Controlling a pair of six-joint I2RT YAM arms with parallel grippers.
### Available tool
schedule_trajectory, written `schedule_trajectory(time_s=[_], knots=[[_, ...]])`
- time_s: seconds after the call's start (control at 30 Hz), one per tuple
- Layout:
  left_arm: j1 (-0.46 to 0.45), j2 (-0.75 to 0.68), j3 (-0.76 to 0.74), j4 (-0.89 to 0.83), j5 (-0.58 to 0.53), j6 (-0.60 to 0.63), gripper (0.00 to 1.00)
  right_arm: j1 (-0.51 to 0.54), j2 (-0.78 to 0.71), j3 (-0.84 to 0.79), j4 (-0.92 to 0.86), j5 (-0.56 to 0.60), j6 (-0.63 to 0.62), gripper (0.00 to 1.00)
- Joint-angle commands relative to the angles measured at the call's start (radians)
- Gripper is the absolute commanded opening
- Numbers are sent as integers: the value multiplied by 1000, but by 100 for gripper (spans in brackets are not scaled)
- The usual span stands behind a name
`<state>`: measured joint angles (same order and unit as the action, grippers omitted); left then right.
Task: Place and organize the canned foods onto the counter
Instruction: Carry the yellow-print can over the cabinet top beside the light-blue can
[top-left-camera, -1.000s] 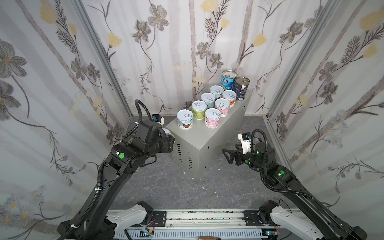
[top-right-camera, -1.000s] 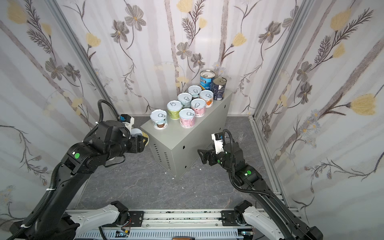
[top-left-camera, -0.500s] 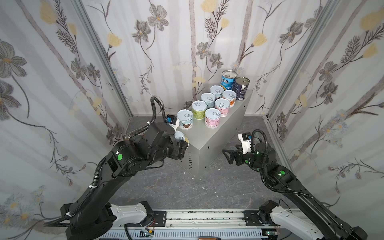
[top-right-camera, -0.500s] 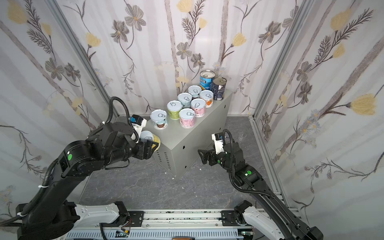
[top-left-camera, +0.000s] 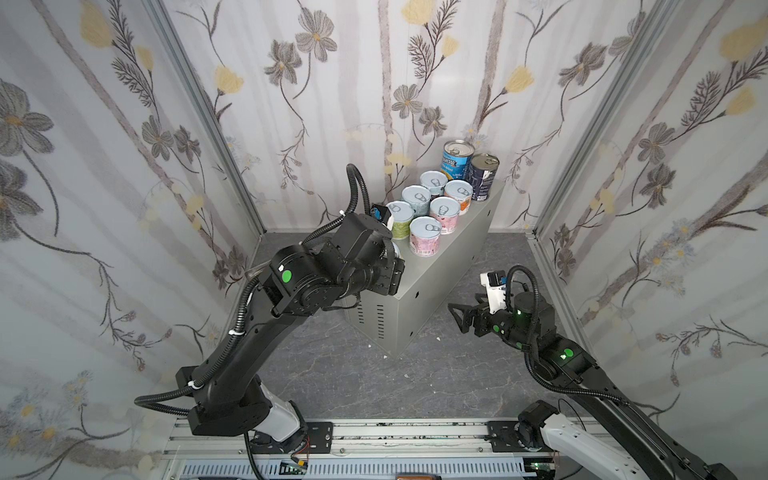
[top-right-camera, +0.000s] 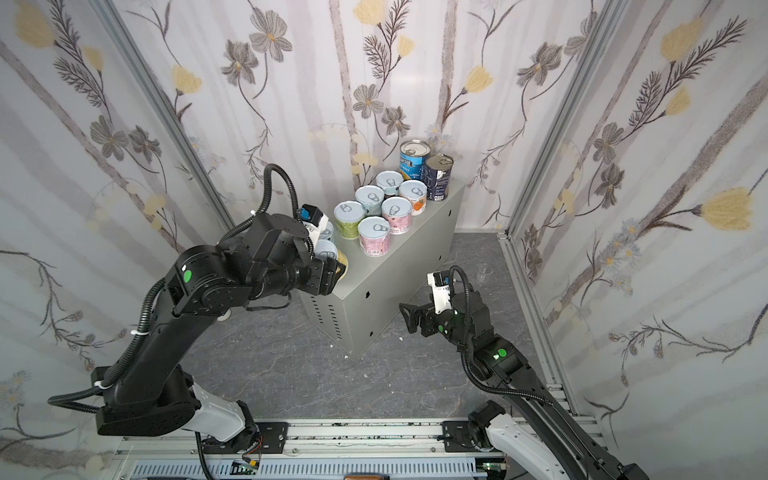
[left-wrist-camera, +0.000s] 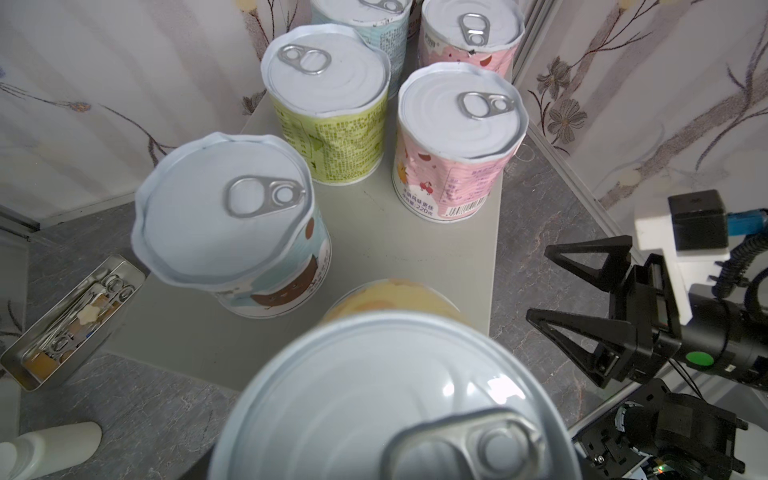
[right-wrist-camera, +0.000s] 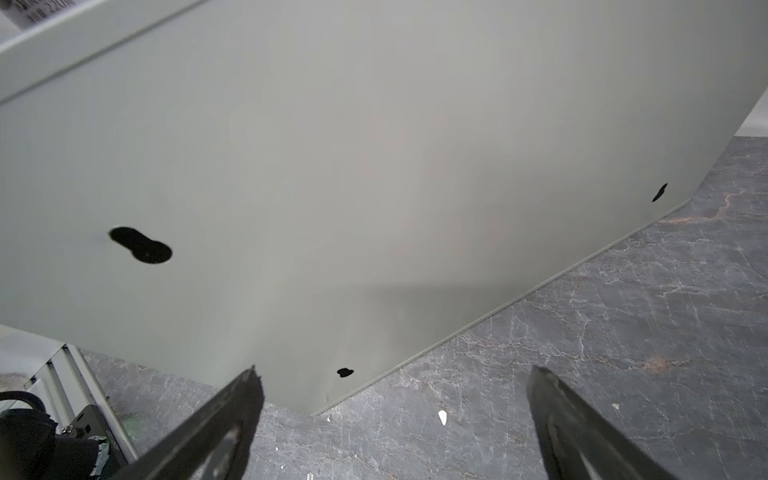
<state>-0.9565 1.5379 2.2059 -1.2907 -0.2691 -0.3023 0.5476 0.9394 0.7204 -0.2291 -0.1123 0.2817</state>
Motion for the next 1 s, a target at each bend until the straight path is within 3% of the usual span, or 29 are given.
schedule_trajectory(time_s=[0.0, 0.67, 0.97], knots=[[-2, 40, 37, 24, -28, -7, 49, 0, -5, -7, 16, 14, -16, 100], [-9, 215, 133, -54, -166, -61, 57, 0, -47, -51, 49, -32, -12, 100], [-8, 225, 131, -62, -180, -64, 68, 0, -54, -55, 50, -30, -9, 100]])
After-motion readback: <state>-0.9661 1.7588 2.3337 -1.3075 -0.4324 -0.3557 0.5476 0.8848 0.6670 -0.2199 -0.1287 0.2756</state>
